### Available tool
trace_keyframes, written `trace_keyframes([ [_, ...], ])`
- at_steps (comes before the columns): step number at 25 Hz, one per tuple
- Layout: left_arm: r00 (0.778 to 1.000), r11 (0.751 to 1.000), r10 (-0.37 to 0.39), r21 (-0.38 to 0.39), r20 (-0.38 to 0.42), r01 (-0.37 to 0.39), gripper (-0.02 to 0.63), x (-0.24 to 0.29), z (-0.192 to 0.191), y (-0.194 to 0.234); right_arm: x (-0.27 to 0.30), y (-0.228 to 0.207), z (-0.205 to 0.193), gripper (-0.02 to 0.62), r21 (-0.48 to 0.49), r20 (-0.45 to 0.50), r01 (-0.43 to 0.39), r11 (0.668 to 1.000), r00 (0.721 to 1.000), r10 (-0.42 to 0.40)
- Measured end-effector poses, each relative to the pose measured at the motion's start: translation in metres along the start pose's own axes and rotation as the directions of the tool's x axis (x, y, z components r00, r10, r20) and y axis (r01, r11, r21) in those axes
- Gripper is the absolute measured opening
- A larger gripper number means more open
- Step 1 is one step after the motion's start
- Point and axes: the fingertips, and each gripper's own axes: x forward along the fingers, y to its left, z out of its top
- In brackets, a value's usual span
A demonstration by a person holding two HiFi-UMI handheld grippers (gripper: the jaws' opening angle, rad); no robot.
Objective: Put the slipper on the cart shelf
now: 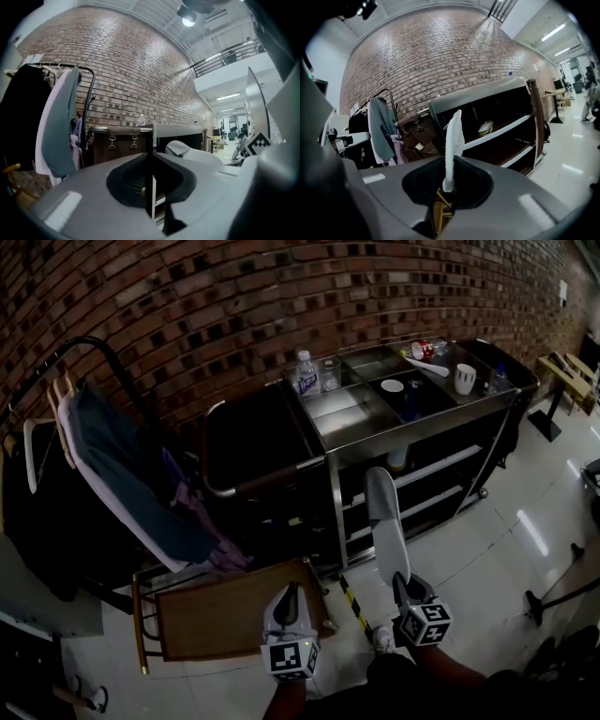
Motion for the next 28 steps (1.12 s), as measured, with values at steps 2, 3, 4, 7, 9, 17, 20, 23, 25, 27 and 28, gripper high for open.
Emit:
trace_keyframes([
  [2,1.000,1.000,0.020,0.002,-0.003,-0.020,0.043,0.029,0.001,-0.013,0.027,-0.015,0.011,0.041,0.015,-0.021,-0.042,0.999,0.999,0.042],
  [3,1.000,1.000,0.030,0.005,-0.002,-0.030,0.043,0.042,0.002,-0.019,0.041,-0.021,0.017,0.041,0.029,-0.027,-0.063,0.998,0.998,0.064],
  [4,0.999,0.999,0.040,0.007,-0.001,-0.040,0.043,0.053,0.004,-0.024,0.055,-0.028,0.023,0.041,0.040,-0.035,-0.083,0.996,0.996,0.084],
  [7,0.997,0.997,0.082,0.010,-0.012,-0.081,0.043,0.080,0.007,-0.033,0.097,-0.045,0.036,0.041,0.041,-0.080,-0.117,0.992,0.990,0.120],
  [9,0.994,0.994,0.110,0.015,-0.023,-0.109,0.043,0.093,0.007,-0.034,0.127,-0.051,0.042,0.041,0.043,-0.104,-0.136,0.990,0.985,0.140],
  [17,0.972,0.973,0.228,0.046,-0.055,-0.225,0.043,0.125,0.004,-0.016,0.230,-0.053,0.051,0.041,0.127,-0.182,-0.187,0.974,0.961,0.208],
  [20,0.960,0.960,0.277,0.059,-0.043,-0.274,0.043,0.129,0.009,-0.003,0.259,-0.054,0.052,0.041,0.159,-0.209,-0.187,0.969,0.953,0.218],
  [23,0.953,0.953,0.301,0.058,-0.043,-0.299,0.043,0.133,0.006,0.003,0.282,-0.059,0.049,0.043,0.196,-0.231,-0.176,0.965,0.948,0.220],
  [25,0.950,0.951,0.308,0.055,-0.050,-0.305,0.043,0.136,0.003,0.004,0.295,-0.061,0.050,0.043,0.221,-0.237,-0.164,0.961,0.947,0.216],
  [27,0.947,0.949,0.315,0.050,-0.058,-0.312,0.043,0.138,-0.001,0.006,0.308,-0.062,0.051,0.043,0.226,-0.245,-0.142,0.964,0.949,0.197],
  [28,0.946,0.947,0.319,0.050,-0.059,-0.316,0.043,0.139,-0.002,0.008,0.314,-0.064,0.052,0.044,0.218,-0.249,-0.127,0.968,0.951,0.181],
])
